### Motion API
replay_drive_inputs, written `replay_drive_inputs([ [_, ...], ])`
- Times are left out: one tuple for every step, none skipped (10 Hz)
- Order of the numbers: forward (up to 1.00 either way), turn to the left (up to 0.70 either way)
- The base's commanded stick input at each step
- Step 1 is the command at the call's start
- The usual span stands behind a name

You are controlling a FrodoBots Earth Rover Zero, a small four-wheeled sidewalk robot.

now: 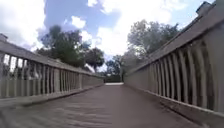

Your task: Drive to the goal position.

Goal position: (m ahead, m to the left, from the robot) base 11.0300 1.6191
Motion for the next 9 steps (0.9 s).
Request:
replay_drive_inputs([
  [0.85,0.0],
  [0.85,0.0],
  [0.85,0.0],
  [0.85,0.0],
  [0.85,0.0],
  [0.85,0.0],
  [0.85,0.25],
  [0.85,0.28],
  [0.85,0.05],
])
